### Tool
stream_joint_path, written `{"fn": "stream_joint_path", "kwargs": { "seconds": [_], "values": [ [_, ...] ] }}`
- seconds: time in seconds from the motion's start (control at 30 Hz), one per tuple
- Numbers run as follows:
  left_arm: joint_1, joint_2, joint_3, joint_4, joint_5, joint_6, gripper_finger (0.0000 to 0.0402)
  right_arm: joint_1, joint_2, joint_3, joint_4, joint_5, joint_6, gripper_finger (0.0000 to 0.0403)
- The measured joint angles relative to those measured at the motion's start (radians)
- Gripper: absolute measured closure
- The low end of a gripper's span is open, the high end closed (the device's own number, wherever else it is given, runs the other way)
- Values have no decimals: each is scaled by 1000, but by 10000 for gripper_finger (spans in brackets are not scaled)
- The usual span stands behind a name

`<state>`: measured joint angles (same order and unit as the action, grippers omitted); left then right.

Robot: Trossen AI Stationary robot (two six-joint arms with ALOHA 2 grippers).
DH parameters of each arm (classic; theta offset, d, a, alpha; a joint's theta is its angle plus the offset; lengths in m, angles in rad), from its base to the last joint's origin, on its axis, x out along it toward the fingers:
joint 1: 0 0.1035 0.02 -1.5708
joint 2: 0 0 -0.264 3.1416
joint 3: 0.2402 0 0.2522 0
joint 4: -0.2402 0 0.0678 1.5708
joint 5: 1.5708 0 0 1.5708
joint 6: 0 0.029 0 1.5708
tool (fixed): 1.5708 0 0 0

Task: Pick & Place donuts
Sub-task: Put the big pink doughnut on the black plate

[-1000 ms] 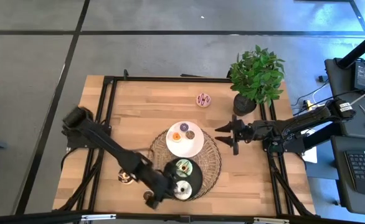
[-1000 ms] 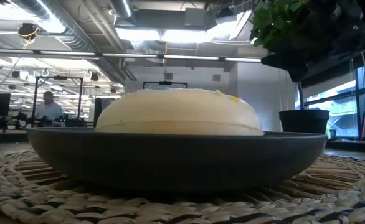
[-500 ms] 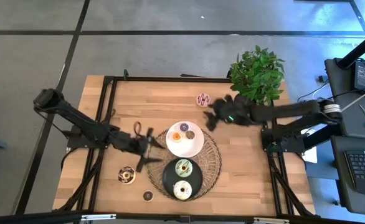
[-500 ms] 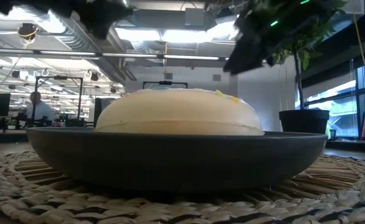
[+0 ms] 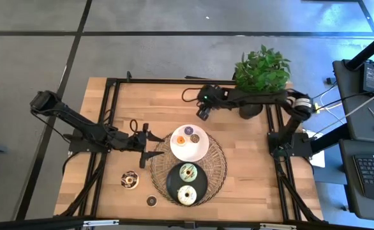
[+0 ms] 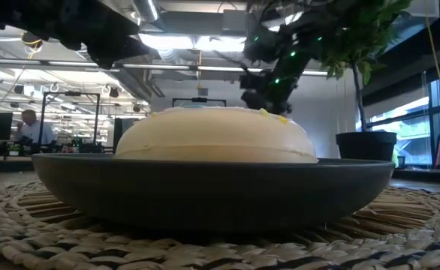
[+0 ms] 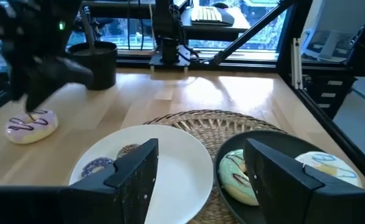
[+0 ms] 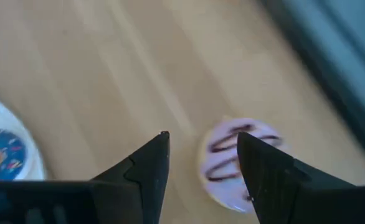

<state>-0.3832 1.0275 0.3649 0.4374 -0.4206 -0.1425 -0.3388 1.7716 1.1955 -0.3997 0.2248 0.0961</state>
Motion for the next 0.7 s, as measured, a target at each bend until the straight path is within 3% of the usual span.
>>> {"fn": "stream_joint_path", "kwargs": {
  "seconds": [0.07, 0.57, 0.7],
  "values": [
    [0, 0, 0, -1, -3, 4, 170, -18, 39, 22, -20, -42, -29, 214],
    [0, 0, -1, -28, 13, 7, 171, -84, 171, 38, -61, -36, -74, 215],
    [0, 0, -1, -29, 13, 7, 171, -84, 177, 38, -64, -35, -73, 237]
  ]
}}
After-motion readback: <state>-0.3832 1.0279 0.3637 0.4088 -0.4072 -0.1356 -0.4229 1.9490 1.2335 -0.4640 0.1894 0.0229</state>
